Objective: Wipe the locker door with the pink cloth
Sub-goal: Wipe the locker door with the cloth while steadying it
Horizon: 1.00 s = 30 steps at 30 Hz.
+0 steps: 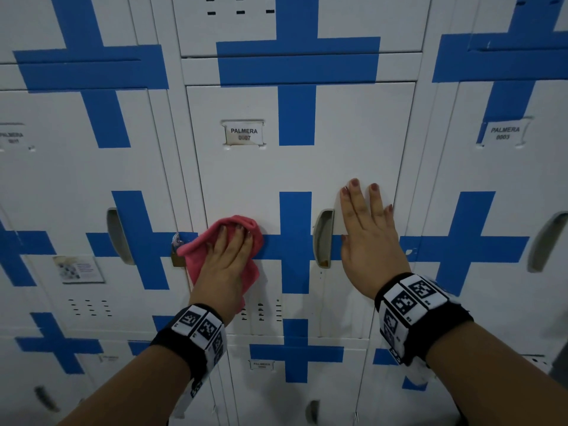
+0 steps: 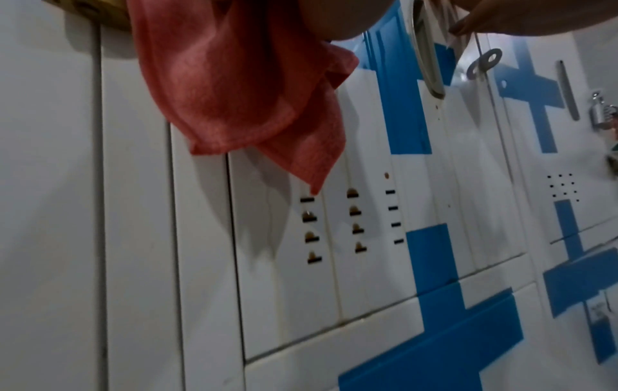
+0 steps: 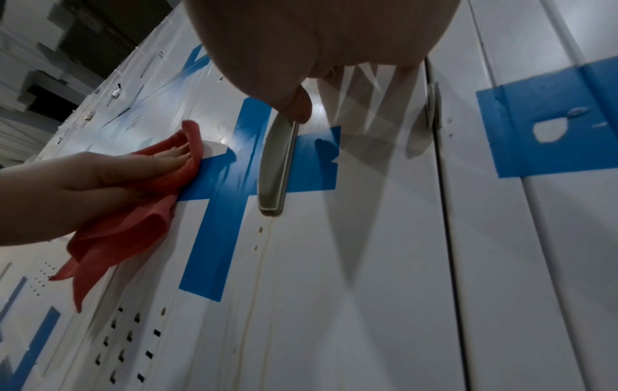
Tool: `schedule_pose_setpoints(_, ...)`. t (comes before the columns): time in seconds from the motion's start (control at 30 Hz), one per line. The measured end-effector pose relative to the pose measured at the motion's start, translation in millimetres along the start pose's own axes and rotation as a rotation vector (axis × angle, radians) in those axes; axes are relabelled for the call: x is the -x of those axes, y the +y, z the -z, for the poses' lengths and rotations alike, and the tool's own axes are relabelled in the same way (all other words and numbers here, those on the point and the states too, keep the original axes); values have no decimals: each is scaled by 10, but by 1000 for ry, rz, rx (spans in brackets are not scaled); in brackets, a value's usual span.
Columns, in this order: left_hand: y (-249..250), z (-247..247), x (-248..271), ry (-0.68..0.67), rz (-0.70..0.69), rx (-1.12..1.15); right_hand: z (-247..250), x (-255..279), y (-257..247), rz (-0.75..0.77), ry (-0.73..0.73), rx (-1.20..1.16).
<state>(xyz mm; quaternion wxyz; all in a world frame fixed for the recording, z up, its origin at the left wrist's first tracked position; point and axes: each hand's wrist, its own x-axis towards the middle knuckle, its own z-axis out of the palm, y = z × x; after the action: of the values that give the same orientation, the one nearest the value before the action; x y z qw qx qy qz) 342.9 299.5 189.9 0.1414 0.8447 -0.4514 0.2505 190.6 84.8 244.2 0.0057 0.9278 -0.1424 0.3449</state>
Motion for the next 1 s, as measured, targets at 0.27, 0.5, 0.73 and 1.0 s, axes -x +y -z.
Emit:
schedule_pose_setpoints(0.27,47,-92,157,-118,8,-6,-9,1,4,3,10,1)
schedule_pose_setpoints(0.5,124,14,372,111,171,294,10,8,-1,7,13,5)
schedule_pose_setpoints(0.73,293,301,225,551,396,561,10,9,3,12,8,1)
schedule_pose_setpoints(1.0,403,214,-206,175,255,361,2,6,7,12,8,7)
